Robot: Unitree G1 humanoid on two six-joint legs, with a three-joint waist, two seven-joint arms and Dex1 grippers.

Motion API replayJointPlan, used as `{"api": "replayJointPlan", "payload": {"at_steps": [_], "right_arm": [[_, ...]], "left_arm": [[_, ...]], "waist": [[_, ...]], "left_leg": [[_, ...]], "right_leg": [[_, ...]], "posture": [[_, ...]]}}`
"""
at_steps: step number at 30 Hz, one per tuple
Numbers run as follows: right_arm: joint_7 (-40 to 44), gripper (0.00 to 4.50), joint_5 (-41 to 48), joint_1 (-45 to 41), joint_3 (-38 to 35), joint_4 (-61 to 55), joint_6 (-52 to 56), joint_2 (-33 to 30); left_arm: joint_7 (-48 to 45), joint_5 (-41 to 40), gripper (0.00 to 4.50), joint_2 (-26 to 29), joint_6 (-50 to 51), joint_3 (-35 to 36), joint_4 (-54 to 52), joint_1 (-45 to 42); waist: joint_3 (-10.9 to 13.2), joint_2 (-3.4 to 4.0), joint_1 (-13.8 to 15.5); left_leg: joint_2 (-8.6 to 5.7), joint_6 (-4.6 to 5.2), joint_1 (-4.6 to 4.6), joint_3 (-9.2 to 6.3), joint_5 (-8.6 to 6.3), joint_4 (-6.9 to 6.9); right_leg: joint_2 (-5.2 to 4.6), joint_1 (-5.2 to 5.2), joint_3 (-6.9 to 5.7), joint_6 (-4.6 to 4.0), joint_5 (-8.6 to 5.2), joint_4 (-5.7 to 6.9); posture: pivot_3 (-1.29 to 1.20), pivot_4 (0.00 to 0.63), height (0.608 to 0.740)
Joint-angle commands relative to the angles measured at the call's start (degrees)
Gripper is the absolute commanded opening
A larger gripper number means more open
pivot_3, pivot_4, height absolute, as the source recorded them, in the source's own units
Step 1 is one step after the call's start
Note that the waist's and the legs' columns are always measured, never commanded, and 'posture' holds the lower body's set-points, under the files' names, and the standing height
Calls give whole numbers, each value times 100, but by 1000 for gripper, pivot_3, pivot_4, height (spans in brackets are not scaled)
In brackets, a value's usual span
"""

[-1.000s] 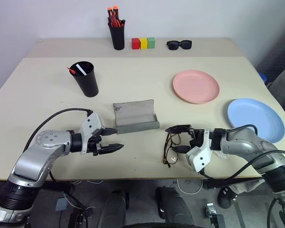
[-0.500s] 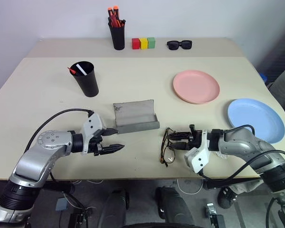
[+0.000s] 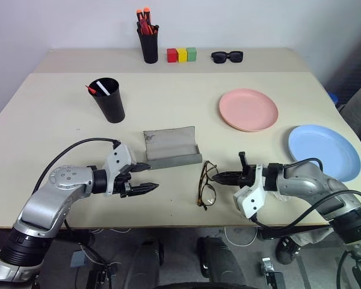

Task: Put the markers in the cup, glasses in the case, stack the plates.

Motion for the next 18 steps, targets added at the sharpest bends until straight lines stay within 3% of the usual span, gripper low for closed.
{"api": "replayJointPlan", "payload": {"at_steps": [1, 11, 14, 16, 18], "right_arm": [[-21, 33, 154, 5, -46, -149, 25, 46], [254, 33, 440, 28, 31, -228, 300, 42], [319, 904, 501, 47, 14, -270, 351, 38], [261, 1778, 440, 43, -13, -275, 313, 62], [203, 2159, 375, 37, -25, -264, 274, 87]], "left_arm": [[20, 1, 3285, 9, -69, 23, -100, -84], [39, 2, 3285, 13, -75, 22, -117, -72], [42, 4, 3285, 13, -82, 20, -127, -62], [42, 11, 3285, 11, -91, 12, -121, -65], [35, 15, 3285, 4, -98, -4, -106, -84]], "waist": [[0, 0, 0], [0, 0, 0], [0, 0, 0], [0, 0, 0], [0, 0, 0]], "left_leg": [[0, 0, 0, 0, 0, 0], [0, 0, 0, 0, 0, 0], [0, 0, 0, 0, 0, 0], [0, 0, 0, 0, 0, 0], [0, 0, 0, 0, 0, 1]], "right_leg": [[0, 0, 0, 0, 0, 0], [0, 0, 0, 0, 0, 0], [0, 0, 0, 1, 0, 1], [0, 0, 0, 1, 1, 1], [0, 1, 0, 1, 1, 1]], "posture": [[0, 150, 740], [0, 150, 740], [0, 150, 740], [0, 150, 740], [0, 150, 740]]}}
